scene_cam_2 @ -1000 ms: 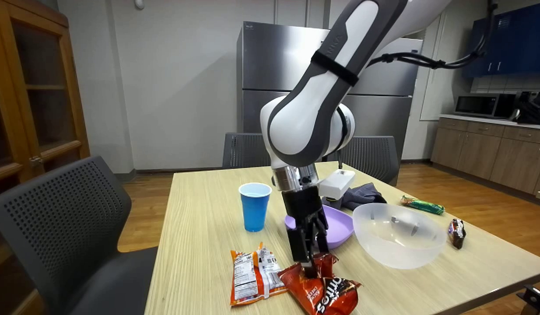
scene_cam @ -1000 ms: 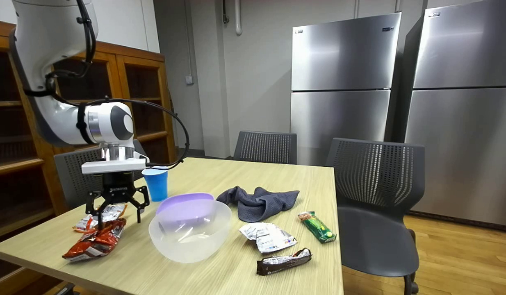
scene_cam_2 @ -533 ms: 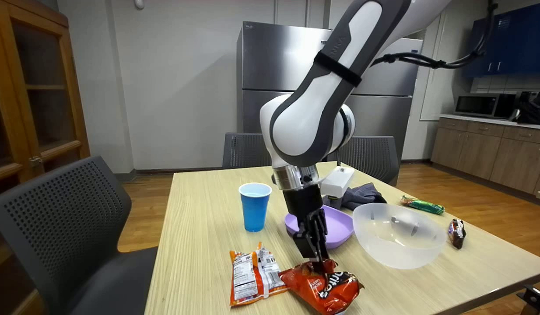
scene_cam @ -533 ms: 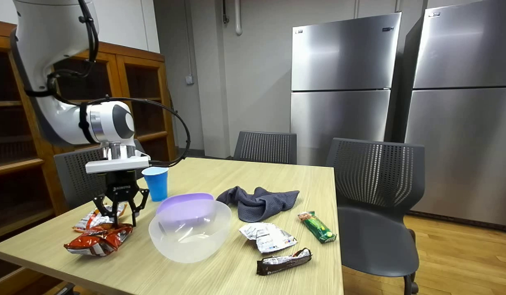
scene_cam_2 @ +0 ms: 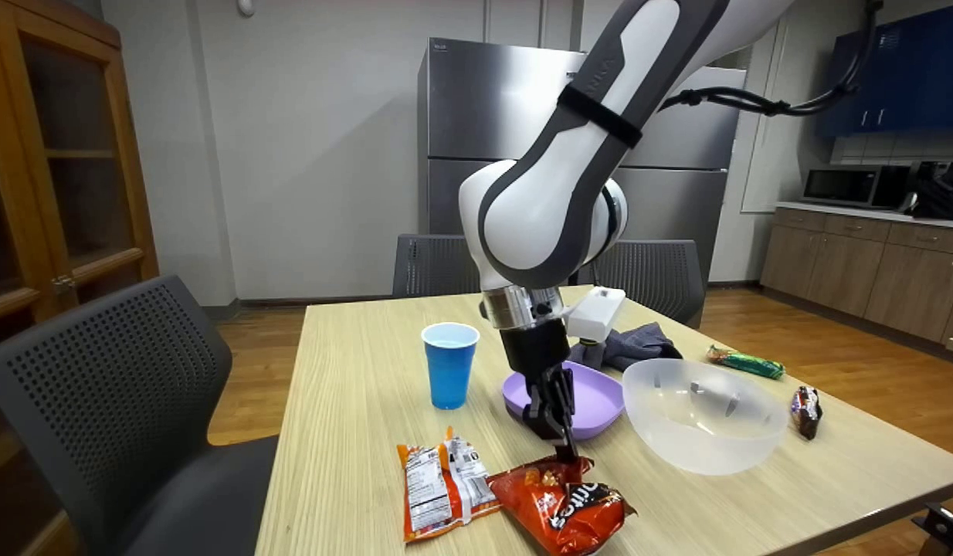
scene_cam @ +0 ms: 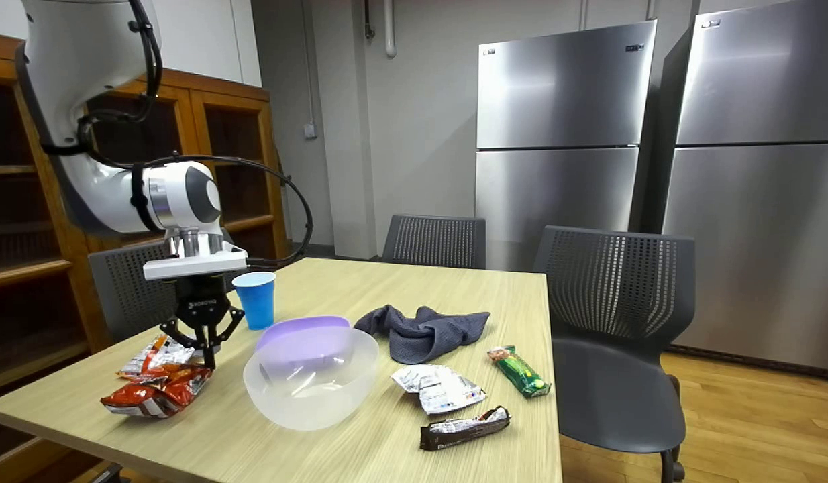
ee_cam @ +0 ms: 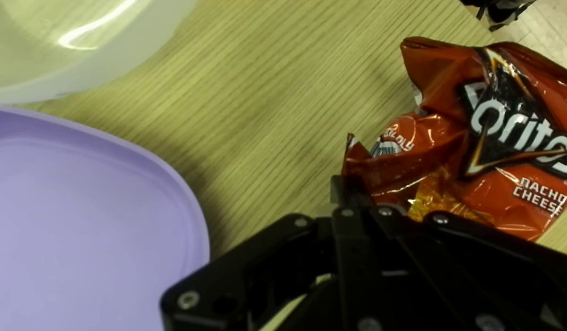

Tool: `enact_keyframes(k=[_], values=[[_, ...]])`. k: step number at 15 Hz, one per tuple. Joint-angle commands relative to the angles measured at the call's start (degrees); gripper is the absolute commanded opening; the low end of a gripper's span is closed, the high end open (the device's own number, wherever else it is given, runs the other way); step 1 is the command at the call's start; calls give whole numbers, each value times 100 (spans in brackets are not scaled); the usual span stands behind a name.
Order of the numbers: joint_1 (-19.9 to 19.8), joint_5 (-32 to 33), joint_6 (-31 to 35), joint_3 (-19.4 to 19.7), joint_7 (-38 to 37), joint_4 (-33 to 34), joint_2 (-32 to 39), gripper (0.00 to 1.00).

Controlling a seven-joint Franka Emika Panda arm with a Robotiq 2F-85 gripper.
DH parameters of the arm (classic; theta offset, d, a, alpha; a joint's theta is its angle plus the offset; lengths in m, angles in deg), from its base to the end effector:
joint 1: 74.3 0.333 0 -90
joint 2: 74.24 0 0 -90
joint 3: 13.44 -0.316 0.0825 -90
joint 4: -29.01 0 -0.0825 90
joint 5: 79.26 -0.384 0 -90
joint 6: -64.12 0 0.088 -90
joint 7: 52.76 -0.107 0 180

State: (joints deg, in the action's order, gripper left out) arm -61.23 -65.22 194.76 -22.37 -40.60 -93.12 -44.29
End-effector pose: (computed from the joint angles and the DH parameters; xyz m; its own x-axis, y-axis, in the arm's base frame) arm 0.4887 0.1960 0.1364 0.6567 0.6645 -0.3567 0.7008 -0.7124 -0.0368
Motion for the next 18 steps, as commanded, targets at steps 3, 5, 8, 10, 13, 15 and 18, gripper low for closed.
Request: enact_keyframes(k=[3,5,8,10,13,15,18], values=[[-102,57,-181,-69,220,-167,-409,0],[-166,85,-244,-111,488,-316,-748,0],[-294,45,-265,-198,1083,-584,-1376,0],[-353,18,-248,-236,1469,-779,-1803,0],[-398,-47,-228,-245,1961,-1030,-2370,0],[-392,-120,-253,-222,2244,-1164,-2688,0],[-380,-162,-259,-130,2515,-1352,-3109,0]])
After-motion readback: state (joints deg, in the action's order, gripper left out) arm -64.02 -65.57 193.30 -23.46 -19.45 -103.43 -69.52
